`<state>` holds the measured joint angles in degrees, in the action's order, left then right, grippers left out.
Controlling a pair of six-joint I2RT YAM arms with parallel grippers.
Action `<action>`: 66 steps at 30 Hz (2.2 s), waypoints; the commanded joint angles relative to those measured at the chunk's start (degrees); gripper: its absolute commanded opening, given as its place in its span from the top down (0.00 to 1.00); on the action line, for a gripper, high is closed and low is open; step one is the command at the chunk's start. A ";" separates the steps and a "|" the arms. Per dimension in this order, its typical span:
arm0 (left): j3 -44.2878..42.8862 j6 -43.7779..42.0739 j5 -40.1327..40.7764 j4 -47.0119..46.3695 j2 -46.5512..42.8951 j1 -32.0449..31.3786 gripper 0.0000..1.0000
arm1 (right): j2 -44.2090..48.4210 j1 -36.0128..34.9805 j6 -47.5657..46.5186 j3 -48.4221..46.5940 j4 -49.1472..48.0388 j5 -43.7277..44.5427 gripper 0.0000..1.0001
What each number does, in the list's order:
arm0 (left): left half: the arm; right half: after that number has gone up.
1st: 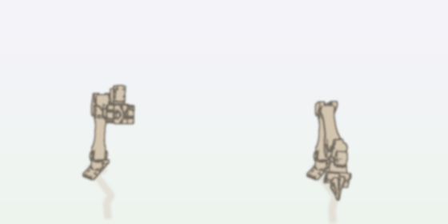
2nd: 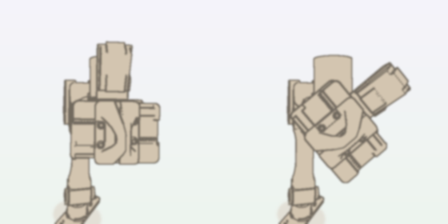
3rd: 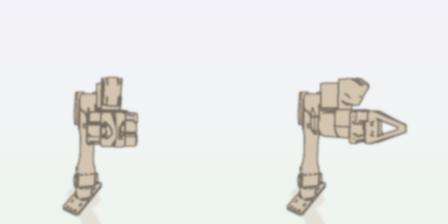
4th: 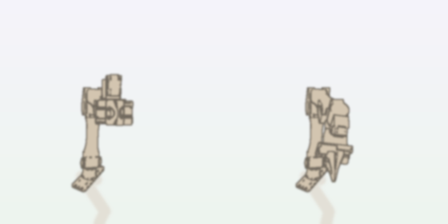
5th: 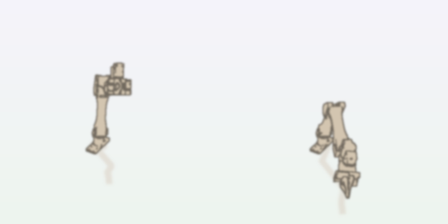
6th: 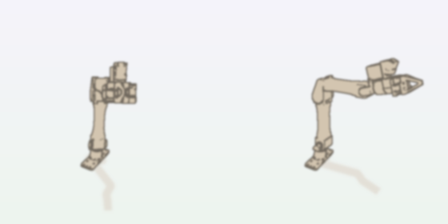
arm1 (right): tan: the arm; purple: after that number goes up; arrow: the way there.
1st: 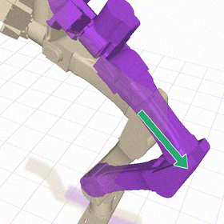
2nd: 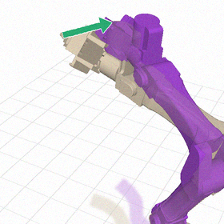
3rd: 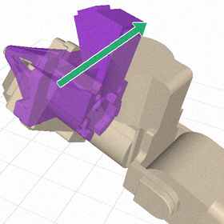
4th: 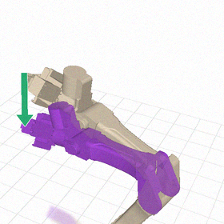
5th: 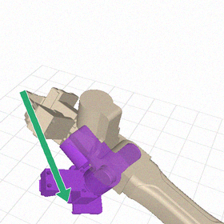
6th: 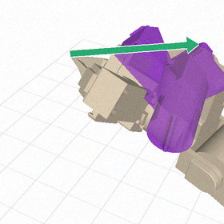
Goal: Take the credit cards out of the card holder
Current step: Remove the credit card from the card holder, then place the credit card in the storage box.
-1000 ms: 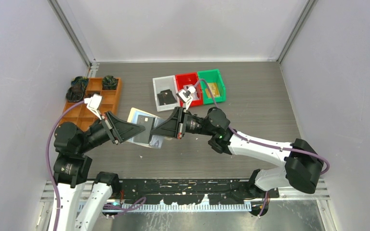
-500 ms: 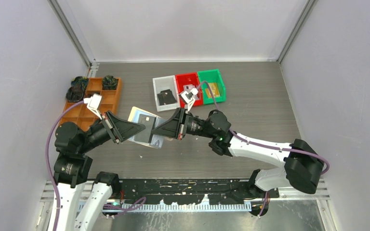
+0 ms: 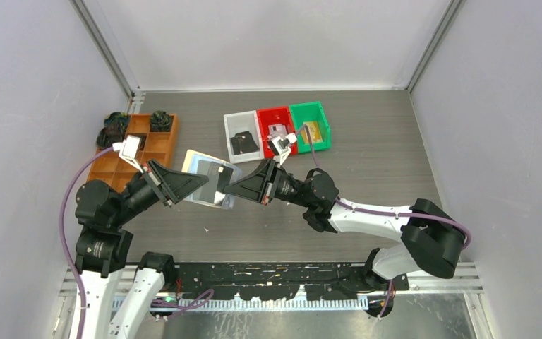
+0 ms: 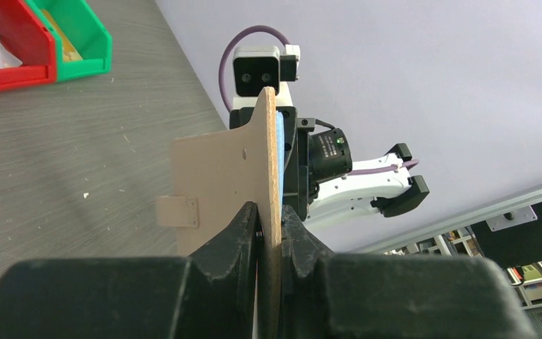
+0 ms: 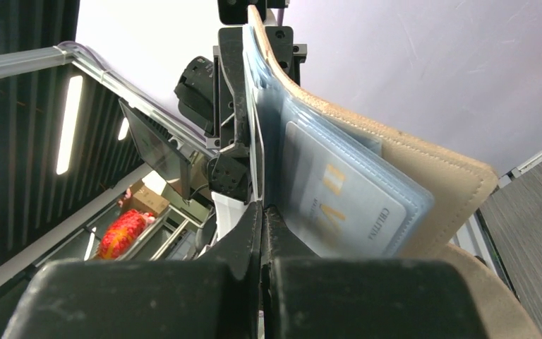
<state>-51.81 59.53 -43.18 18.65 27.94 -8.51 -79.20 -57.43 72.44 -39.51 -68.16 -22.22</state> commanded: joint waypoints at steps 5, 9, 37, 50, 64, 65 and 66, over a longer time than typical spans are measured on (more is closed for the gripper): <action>-3.21 -0.62 0.29 -6.03 -0.34 0.25 0.99 | 0.43 -0.75 0.44 -2.48 -1.10 -0.23 0.73; -3.36 -0.55 0.08 -6.07 -0.43 0.25 1.00 | -0.78 -0.75 0.98 -4.85 -0.90 -0.74 0.67; -4.85 -7.45 -0.60 -2.85 -1.49 0.25 1.00 | 22.61 21.56 -13.62 -5.44 46.73 -11.39 1.00; -5.19 -10.40 -2.07 -1.18 -2.37 0.24 1.00 | -23.74 26.03 -41.79 -50.03 87.84 -7.64 0.99; -5.36 -10.66 -2.97 -0.93 -2.31 0.25 1.00 | -53.51 26.05 -47.01 -82.62 101.02 0.43 0.99; -5.28 -10.66 -3.04 -1.02 -2.31 0.20 1.00 | -54.60 26.05 -46.84 -83.79 101.00 0.87 0.99; -5.19 -10.53 -3.09 -1.11 -2.21 0.23 1.00 | -55.49 26.10 -46.46 -84.91 100.58 0.95 0.99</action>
<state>-54.33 49.65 -45.19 20.23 26.02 -8.51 -133.27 -31.38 27.03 -117.49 32.18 -23.57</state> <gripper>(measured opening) 0.135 0.039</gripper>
